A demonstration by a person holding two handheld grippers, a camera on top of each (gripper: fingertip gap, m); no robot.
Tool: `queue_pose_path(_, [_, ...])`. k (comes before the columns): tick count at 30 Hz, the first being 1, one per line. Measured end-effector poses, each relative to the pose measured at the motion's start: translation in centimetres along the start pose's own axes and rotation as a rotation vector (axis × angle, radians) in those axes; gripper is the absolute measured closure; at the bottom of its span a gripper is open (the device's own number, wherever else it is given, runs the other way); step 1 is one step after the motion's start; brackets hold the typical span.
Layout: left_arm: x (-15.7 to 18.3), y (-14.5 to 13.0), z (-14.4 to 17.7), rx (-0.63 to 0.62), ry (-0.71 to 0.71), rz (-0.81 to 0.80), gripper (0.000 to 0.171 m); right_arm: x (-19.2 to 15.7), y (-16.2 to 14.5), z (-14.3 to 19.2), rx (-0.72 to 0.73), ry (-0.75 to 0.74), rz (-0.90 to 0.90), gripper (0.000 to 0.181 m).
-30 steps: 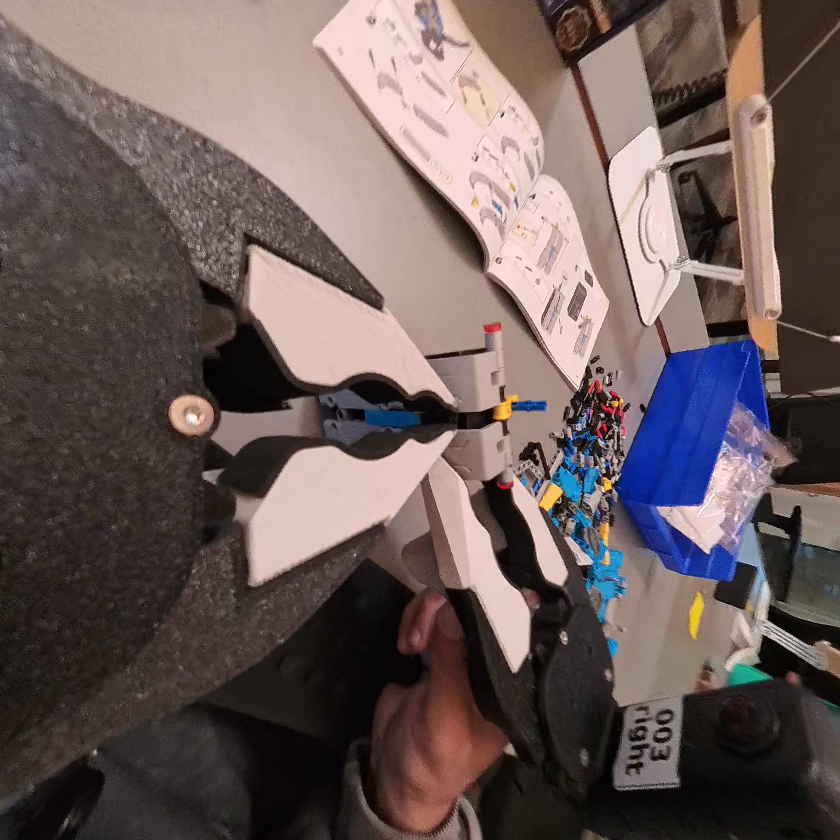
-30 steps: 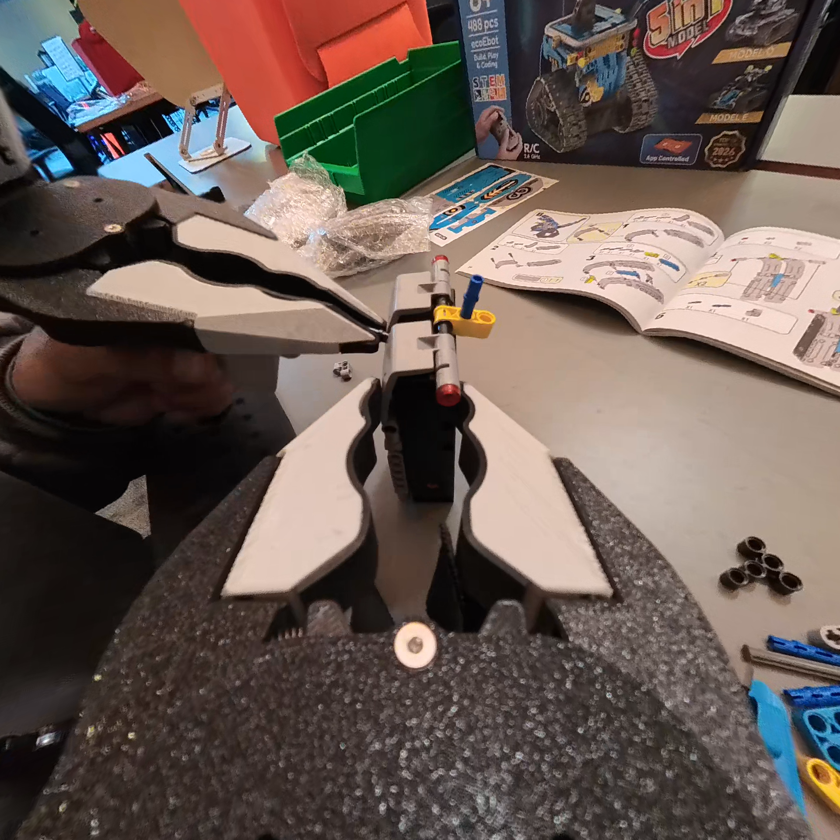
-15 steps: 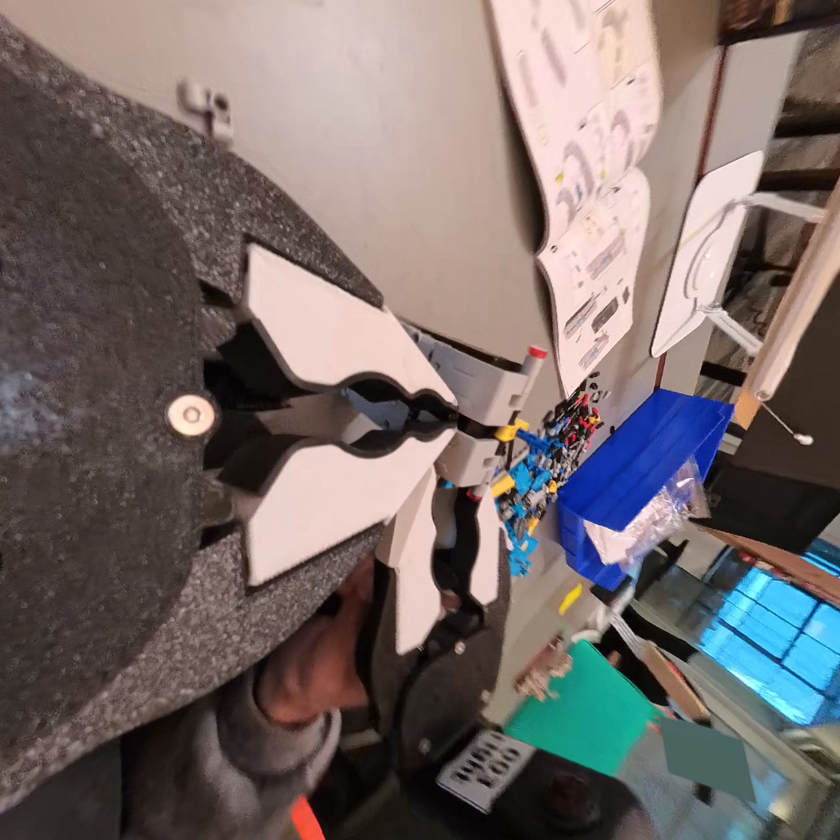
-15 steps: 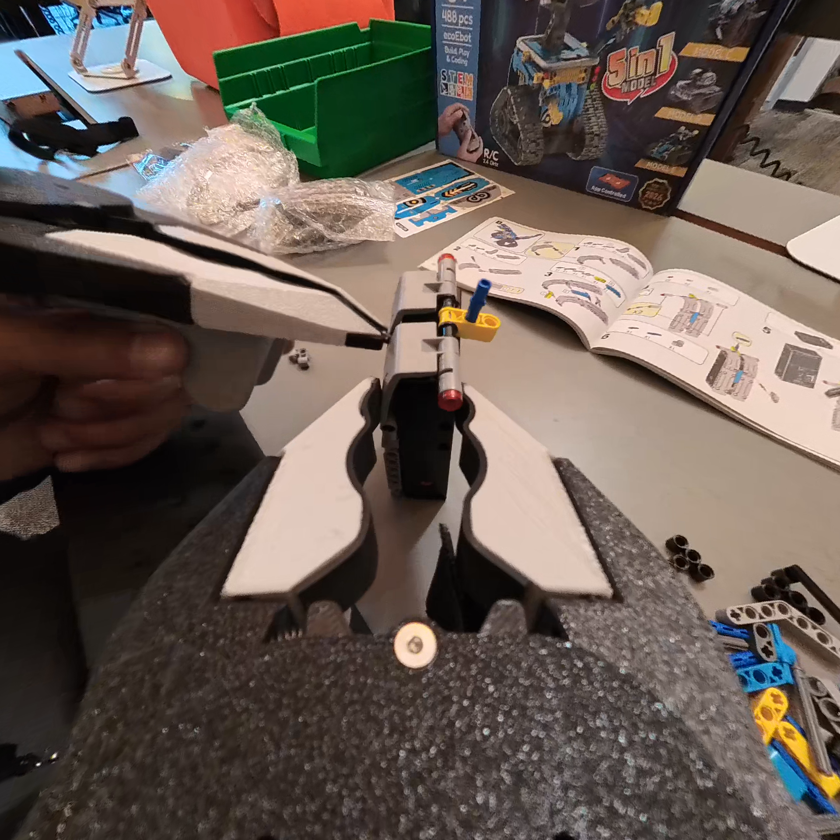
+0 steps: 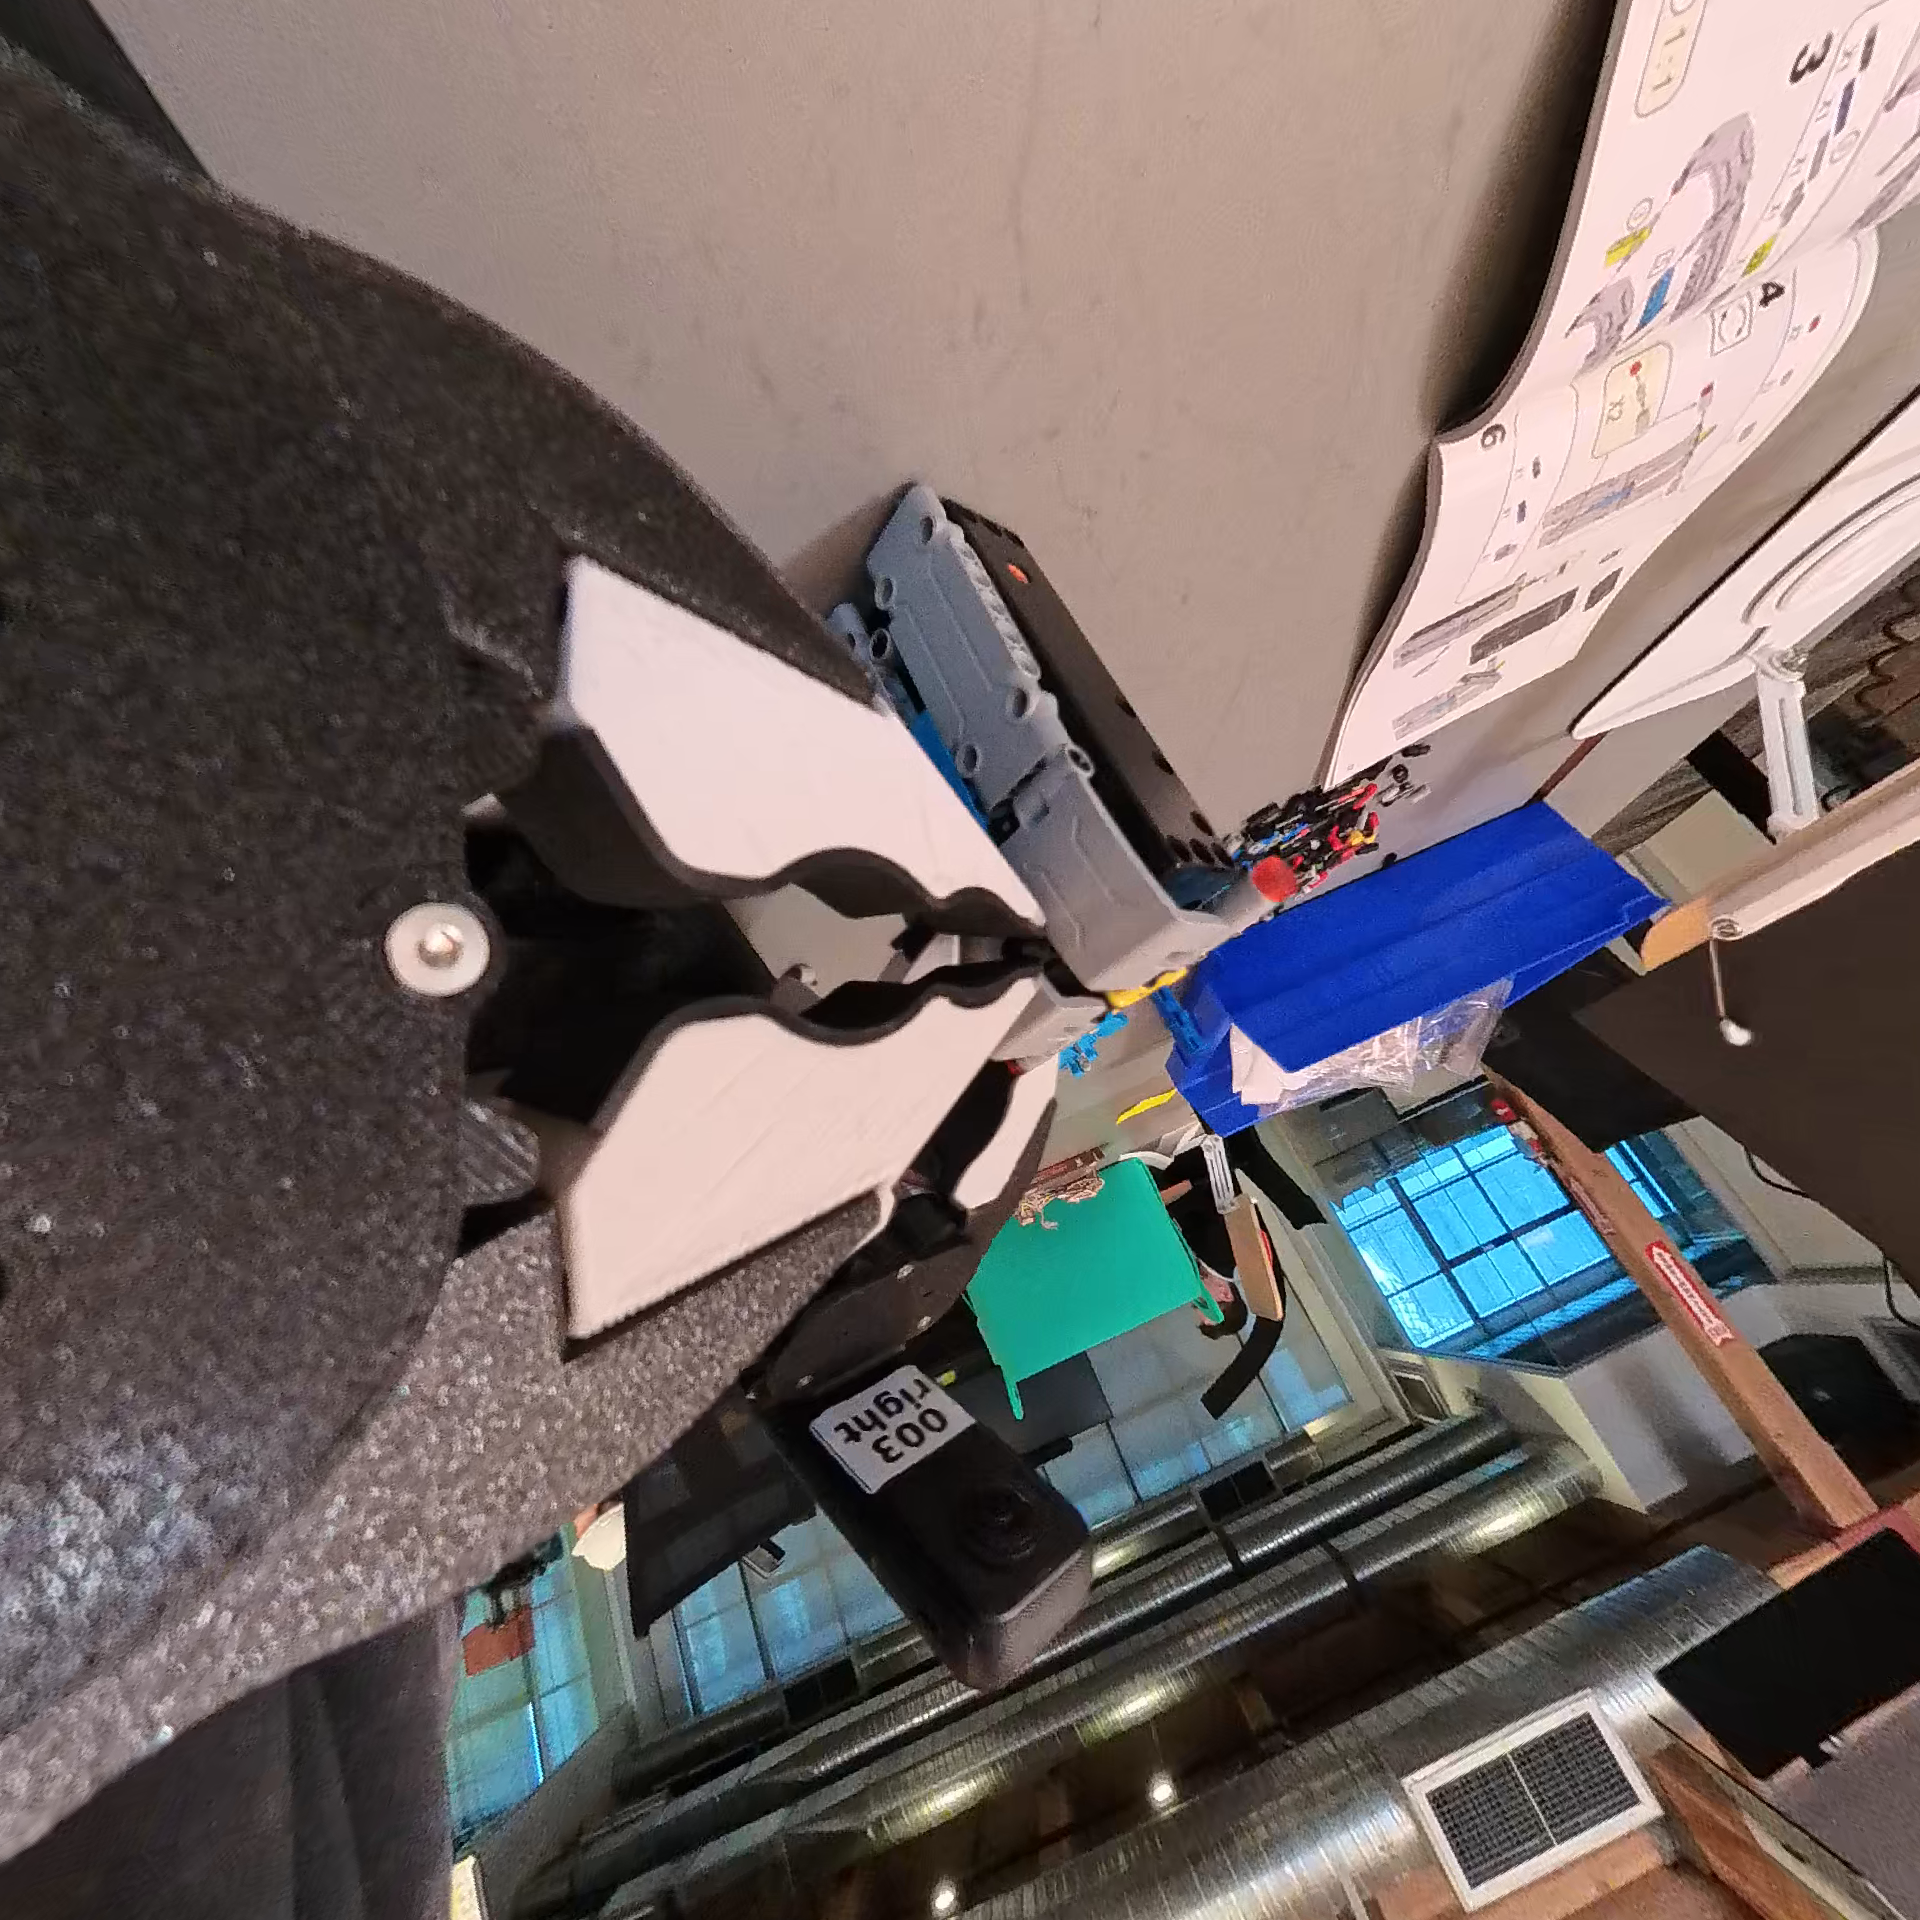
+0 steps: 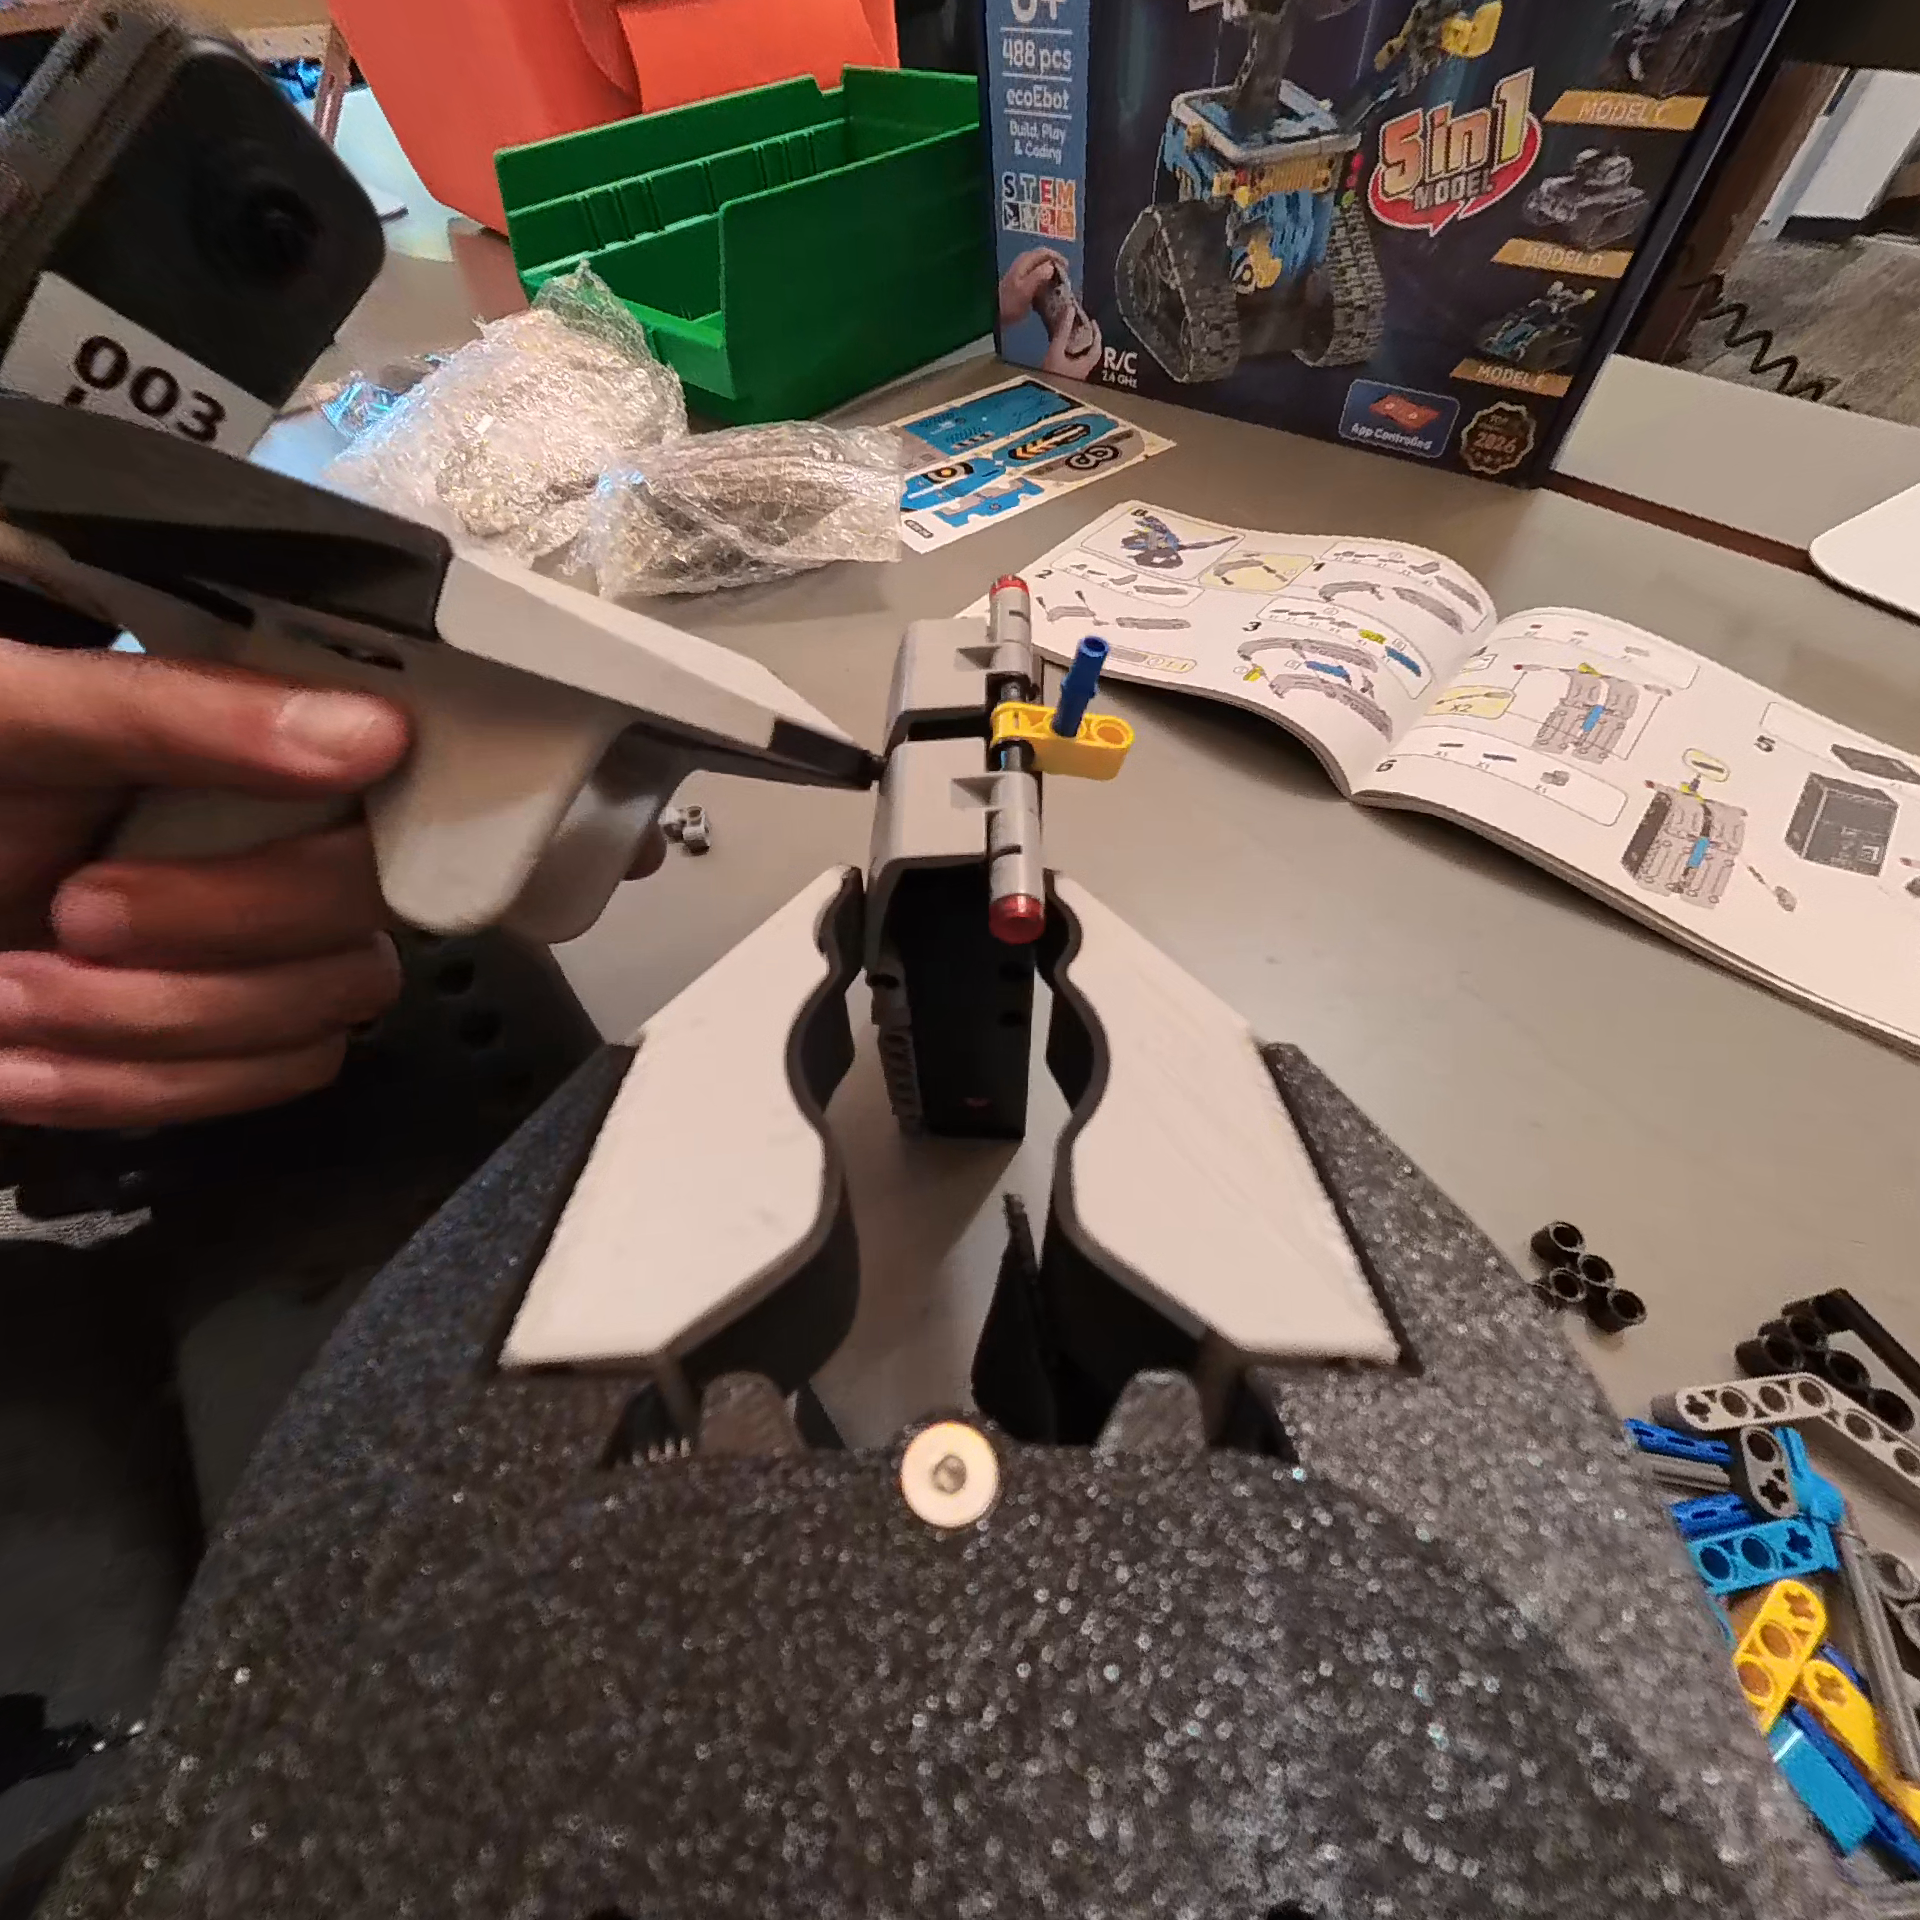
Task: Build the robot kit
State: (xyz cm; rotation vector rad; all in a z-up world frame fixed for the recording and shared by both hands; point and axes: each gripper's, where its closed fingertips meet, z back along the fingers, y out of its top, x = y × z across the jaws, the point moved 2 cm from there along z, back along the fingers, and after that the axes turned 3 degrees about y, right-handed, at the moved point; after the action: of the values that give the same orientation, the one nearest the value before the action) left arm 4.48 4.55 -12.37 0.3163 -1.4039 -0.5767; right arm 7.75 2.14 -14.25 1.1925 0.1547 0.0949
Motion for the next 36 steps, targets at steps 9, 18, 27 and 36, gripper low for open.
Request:
queue_pose_path(9, [-0.6,-0.2,0.1,0.035,0.061,-0.010,0.169,-0.1,0.2,0.0,-0.021,-0.110,0.130,0.150])
queue_pose_path(18, [-0.2,0.4,0.0,0.038,0.022,-0.026,0.169,0.7,0.2,-0.1,0.008,-0.039,-0.029,0.148])
queue_pose_path(27, [-0.3,0.8,-0.5,0.012,0.017,-0.032,0.169,1.3,-0.2,-0.5,-0.007,0.001,-0.115,0.144])
queue_pose_path(36, [-0.4,0.3,-1.2,-0.013,0.017,-0.020,0.169,1.4,-0.2,-0.6,-0.007,0.016,-0.130,0.145])
